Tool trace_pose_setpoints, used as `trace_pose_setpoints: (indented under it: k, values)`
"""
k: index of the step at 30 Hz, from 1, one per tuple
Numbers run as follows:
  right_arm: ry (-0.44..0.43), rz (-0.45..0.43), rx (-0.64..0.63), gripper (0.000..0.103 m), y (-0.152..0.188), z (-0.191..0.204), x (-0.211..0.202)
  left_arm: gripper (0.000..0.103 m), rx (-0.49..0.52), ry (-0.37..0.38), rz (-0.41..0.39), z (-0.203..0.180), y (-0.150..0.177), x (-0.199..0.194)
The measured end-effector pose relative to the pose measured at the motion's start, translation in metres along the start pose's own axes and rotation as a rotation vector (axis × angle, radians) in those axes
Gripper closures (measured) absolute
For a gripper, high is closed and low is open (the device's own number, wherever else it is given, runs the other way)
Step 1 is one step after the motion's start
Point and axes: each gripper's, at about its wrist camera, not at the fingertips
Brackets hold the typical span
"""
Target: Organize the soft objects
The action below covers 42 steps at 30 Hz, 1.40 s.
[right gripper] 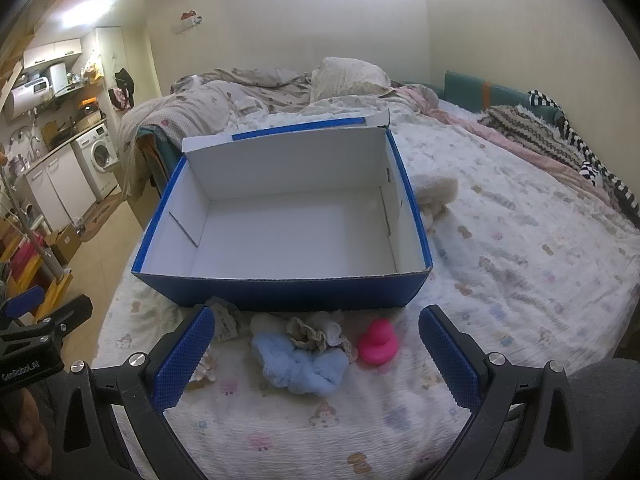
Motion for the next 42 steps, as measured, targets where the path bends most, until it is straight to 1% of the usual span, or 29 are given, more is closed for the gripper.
trace_pose_setpoints:
  k: [22, 42]
  values:
    - [0.006, 0.019, -0.005, 0.0, -0.0001, 0.0032, 0.0044, 0.0, -0.022, 0.019, 0.0, 0.002, -0.0028, -0.0021]
    - [0.006, 0.018, -0.005, 0.0, -0.0005, 0.0031, 0.0042, 0.0, -0.024, 0.019, -0.001, 0.0024, -0.0027, -0.0015]
Point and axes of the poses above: each gripper's, at about its wrist camera, not at the fingertips, and x roughly the way its jaws point, z to its left, y to its underside, and after that the axes turned 13 degrees about z, right-handed
